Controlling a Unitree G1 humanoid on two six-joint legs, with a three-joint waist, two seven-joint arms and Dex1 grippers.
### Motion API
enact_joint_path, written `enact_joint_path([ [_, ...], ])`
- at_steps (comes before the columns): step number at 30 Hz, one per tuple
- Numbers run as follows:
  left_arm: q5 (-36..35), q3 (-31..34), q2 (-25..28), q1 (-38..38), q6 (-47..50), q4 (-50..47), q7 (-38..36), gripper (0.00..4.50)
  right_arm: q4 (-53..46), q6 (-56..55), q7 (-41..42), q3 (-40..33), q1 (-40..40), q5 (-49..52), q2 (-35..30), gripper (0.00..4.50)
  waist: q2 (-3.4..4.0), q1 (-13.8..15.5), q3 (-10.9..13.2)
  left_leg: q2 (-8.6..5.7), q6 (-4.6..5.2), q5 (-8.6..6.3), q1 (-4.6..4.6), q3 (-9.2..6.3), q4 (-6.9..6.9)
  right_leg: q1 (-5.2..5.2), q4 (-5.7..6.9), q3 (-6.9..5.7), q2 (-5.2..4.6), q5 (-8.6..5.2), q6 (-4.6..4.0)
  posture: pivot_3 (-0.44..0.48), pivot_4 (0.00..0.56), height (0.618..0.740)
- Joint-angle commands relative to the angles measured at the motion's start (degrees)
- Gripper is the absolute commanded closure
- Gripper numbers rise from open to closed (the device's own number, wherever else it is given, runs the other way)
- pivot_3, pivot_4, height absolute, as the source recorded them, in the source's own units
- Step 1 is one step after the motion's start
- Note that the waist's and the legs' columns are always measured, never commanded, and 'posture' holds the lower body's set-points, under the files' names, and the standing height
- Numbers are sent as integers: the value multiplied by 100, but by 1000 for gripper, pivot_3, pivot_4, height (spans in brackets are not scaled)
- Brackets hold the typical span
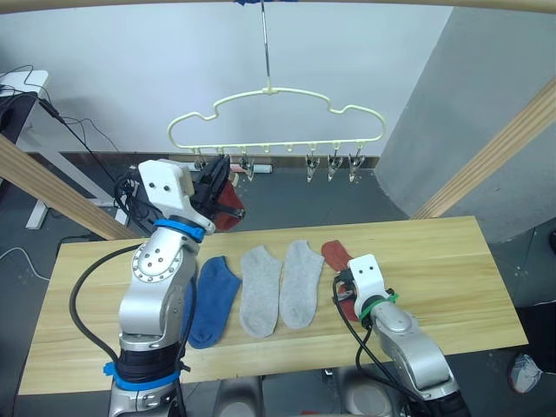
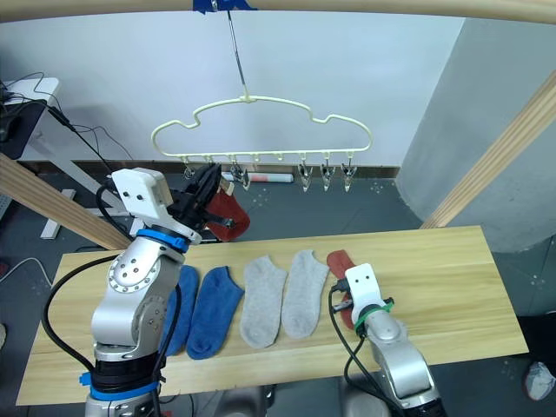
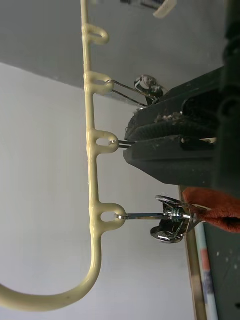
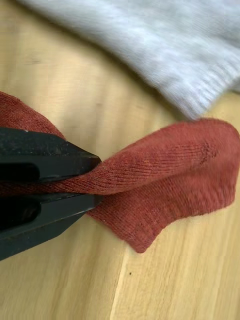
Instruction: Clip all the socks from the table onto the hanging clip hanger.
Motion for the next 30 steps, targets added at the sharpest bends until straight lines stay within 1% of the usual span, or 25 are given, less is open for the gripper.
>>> enact_joint_path([
  [1, -784, 419, 261, -111, 487, -458, -276, 4500, -743, -598, 600, 444, -179, -228, -564, 4489, 2, -12, 9, 0, 0, 0, 0, 2, 0, -1, 0, 2, 0, 0, 0, -135, 349, 740],
  [3, -1178, 579, 403, -182, 837, -570, -313, 4500, -956, -1085, 905, 722, -375, -380, -889, 4489, 1, -23, 16, 0, 0, 0, 0, 5, 0, -4, 1, 4, 0, -1, 2, -135, 349, 740],
  [6, -1846, 855, 475, -363, 1429, -705, -131, 4500, -1048, -1687, 1111, 1002, -691, -368, -855, 4489, -2, -5, 19, 6, 0, 0, 2, -3, 0, -4, 2, -1, 10, -1, 2, -122, 345, 740],
  [11, -2573, 1064, 617, -571, 2083, -869, 106, 4500, -759, -2443, 1076, 1271, -1166, -412, -325, 4489, -6, 7, 23, 9, -2, 0, -5, -9, 0, -5, 1, -5, 12, 0, 1, -122, 341, 740],
  [13, -2829, 1111, 609, -659, 2249, -902, 251, 4500, -571, -2557, 1048, 1328, -1224, -419, -121, 4489, -7, 33, 23, 3, -3, 0, -6, -7, 1, -5, 0, -4, 1, 3, -5, -121, 339, 740],
  [14, -2992, 1155, 577, -711, 2344, -896, 360, 4500, -468, -2633, 1033, 1355, -1248, -432, -37, 4489, -8, 45, 24, 0, -4, 0, -7, -8, 0, -5, -1, -6, -4, 14, -24, -121, 337, 740],
  [16, -3260, 1202, 542, -821, 2504, -874, 560, 4500, -246, -2812, 995, 1430, -1375, -462, 177, 4489, -9, 64, 25, -2, -5, -1, -11, -10, 0, -4, -5, -10, -10, 15, -25, -120, 337, 740],
  [19, -3441, 1238, 572, -896, 2602, -825, 760, 4500, 30, -3017, 892, 1482, -1506, -509, 471, 4489, -9, 65, 25, -4, -5, -1, -12, -9, 0, -5, -7, -10, -15, 15, -26, -115, 333, 740],
  [23, -3694, 1263, 577, -938, 2680, -796, 965, 4500, 180, -3160, 807, 1494, -1519, -567, 674, 4489, -9, 77, 25, -4, -6, -1, -12, -13, -1, -6, -6, -13, -14, 16, -26, -115, 333, 740],
  [26, -3862, 1320, 625, -882, 2721, -774, 1057, 4500, 219, -3289, 756, 1481, -1498, -606, 768, 4489, -10, 79, 25, -4, -6, -1, -12, -11, 0, -6, -6, -12, -15, 16, -27, -111, 327, 740],
  [30, -3914, 1344, 706, -868, 2682, -722, 1076, 4500, 233, -3417, 705, 1438, -1426, -646, 824, 4489, -10, 88, 25, -4, -15, 4, -12, -13, -1, -6, -4, -13, -15, 16, -27, -109, 325, 740],
])
